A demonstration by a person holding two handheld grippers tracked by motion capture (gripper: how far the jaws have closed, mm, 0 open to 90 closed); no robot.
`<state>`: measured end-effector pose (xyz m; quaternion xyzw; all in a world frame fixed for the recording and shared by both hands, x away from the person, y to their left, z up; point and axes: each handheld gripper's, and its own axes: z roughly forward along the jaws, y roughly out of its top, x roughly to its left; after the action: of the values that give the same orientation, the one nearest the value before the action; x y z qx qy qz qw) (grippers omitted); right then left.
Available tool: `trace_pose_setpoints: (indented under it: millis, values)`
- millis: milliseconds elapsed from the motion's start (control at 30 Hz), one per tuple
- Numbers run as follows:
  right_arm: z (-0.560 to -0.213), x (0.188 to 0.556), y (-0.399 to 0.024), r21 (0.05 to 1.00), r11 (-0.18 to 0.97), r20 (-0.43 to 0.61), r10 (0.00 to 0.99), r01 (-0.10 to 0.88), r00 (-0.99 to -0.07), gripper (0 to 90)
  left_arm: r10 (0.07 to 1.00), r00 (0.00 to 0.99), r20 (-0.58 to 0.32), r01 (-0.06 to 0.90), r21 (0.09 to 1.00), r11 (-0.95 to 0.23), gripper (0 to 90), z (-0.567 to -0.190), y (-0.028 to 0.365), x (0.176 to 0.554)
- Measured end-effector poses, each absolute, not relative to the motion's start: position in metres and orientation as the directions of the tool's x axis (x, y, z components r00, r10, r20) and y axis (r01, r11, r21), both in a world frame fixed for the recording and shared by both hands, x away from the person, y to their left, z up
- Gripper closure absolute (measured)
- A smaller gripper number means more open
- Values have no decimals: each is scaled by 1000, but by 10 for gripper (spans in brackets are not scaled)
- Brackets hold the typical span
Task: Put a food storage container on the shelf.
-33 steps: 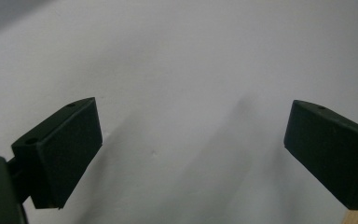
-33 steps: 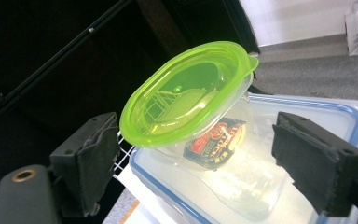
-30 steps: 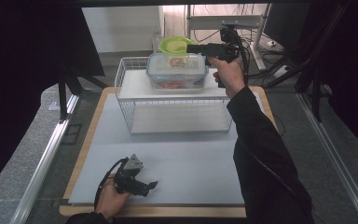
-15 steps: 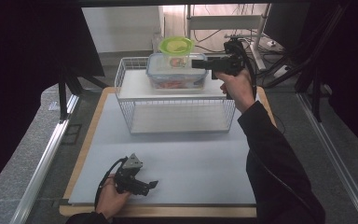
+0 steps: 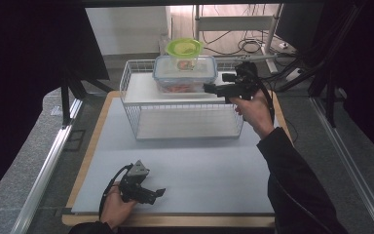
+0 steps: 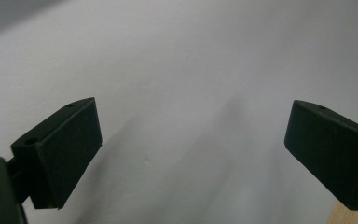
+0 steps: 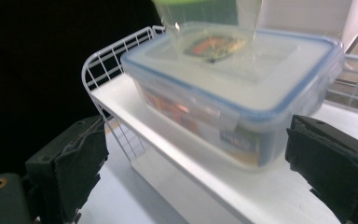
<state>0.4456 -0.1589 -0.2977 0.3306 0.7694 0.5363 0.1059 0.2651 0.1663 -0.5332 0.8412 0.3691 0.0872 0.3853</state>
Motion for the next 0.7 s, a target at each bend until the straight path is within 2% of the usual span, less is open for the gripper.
trace_pose_setpoints:
  millis: [700]
  values:
    - [-347,417,-173,898,248,141,620,364,-772,50,685,717,-128,549,709,-443,40,-534,165,265]
